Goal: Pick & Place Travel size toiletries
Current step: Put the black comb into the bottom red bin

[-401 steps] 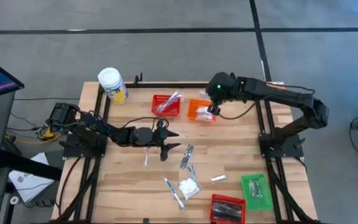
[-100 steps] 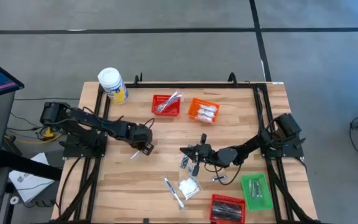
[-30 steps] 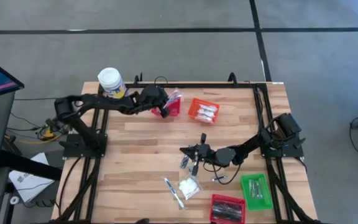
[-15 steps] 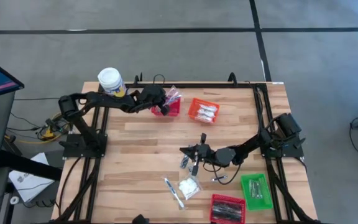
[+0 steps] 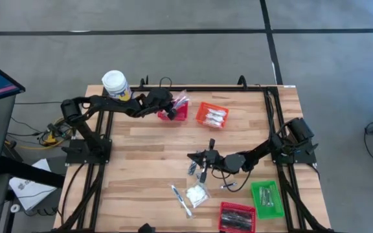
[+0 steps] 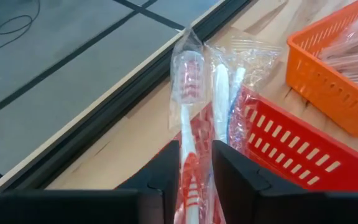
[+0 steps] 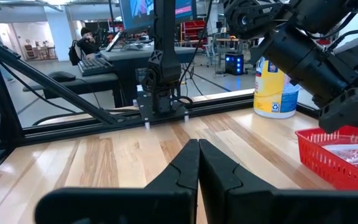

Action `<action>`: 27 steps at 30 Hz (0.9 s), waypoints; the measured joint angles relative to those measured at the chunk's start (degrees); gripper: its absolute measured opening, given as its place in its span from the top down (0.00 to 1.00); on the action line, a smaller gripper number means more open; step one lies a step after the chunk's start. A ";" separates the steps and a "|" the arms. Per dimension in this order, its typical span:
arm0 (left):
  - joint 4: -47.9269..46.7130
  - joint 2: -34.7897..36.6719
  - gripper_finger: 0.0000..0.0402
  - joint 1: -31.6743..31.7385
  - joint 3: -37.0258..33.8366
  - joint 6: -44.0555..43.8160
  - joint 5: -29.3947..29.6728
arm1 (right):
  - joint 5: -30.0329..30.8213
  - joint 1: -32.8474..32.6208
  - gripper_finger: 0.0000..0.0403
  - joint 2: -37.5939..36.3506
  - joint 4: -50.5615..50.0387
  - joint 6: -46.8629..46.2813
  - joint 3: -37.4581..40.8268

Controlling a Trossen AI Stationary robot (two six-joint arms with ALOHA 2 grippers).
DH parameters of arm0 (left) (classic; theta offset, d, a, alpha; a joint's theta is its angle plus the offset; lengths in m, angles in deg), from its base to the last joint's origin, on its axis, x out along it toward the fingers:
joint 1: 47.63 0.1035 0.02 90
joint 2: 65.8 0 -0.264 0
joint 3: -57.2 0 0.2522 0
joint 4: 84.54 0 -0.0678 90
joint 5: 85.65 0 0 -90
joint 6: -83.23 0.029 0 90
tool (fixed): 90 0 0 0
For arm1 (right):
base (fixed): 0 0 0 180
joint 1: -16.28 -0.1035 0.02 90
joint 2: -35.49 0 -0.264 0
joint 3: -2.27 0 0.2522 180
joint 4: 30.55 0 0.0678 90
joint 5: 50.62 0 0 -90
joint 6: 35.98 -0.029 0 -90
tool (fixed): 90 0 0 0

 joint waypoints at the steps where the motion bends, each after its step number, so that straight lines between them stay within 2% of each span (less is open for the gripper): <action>1: 0.09 0.02 0.77 0.00 0.00 -0.06 -0.01 | 0.00 0.00 1.00 0.00 -0.09 0.00 0.00; 16: 1.81 0.75 0.73 -4.32 -0.07 0.22 0.00 | 0.00 0.00 1.00 0.02 -0.31 0.09 0.00; 27: 1.58 9.56 0.73 -10.21 -0.08 0.22 -0.02 | -0.01 0.00 1.00 0.02 -0.32 0.11 0.00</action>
